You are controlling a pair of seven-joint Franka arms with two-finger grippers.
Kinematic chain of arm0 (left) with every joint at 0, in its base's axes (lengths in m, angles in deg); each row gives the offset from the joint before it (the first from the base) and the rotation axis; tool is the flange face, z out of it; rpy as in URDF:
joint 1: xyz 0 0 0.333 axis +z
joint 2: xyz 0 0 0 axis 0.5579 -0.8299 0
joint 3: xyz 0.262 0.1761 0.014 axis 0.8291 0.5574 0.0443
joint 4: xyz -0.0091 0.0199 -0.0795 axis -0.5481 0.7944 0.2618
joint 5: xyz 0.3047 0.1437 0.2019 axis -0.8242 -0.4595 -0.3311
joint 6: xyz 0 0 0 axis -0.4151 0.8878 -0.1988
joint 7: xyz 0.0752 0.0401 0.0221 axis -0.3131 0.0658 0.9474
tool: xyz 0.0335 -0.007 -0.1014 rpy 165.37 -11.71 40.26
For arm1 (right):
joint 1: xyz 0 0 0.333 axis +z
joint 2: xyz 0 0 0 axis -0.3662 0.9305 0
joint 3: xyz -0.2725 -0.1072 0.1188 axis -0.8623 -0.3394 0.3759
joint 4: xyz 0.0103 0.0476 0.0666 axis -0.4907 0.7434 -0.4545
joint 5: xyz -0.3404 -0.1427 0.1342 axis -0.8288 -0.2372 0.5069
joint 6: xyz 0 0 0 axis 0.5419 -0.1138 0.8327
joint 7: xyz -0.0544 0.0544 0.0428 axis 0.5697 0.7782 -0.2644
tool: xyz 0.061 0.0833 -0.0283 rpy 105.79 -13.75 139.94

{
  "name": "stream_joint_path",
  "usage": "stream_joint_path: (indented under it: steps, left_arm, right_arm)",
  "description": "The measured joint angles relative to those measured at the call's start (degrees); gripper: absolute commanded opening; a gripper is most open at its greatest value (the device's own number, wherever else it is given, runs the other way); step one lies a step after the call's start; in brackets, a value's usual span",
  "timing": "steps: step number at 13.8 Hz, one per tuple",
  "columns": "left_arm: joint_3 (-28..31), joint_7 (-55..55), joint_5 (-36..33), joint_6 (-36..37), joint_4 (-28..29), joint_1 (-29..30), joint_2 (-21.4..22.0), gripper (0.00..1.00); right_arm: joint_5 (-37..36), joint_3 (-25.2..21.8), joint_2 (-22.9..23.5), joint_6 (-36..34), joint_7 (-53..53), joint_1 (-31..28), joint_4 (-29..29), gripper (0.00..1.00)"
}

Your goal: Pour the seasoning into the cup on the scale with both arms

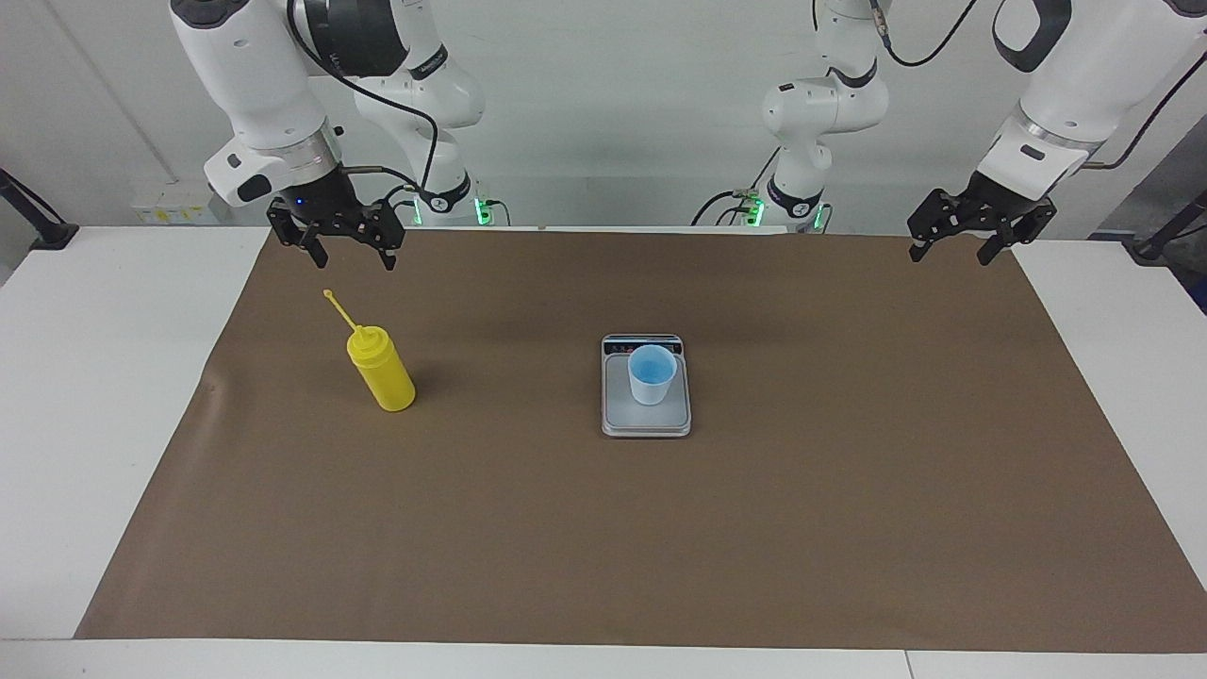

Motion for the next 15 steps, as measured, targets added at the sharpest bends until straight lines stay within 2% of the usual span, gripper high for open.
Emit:
stream_joint_path:
  steps: [15]
  left_arm:
    - [0.00,0.00,0.00,0.00,0.00,0.00,0.00,1.00]
  right_arm:
    - [-0.21,0.73,-0.57,0.01,0.00,-1.16,-0.04,1.00]
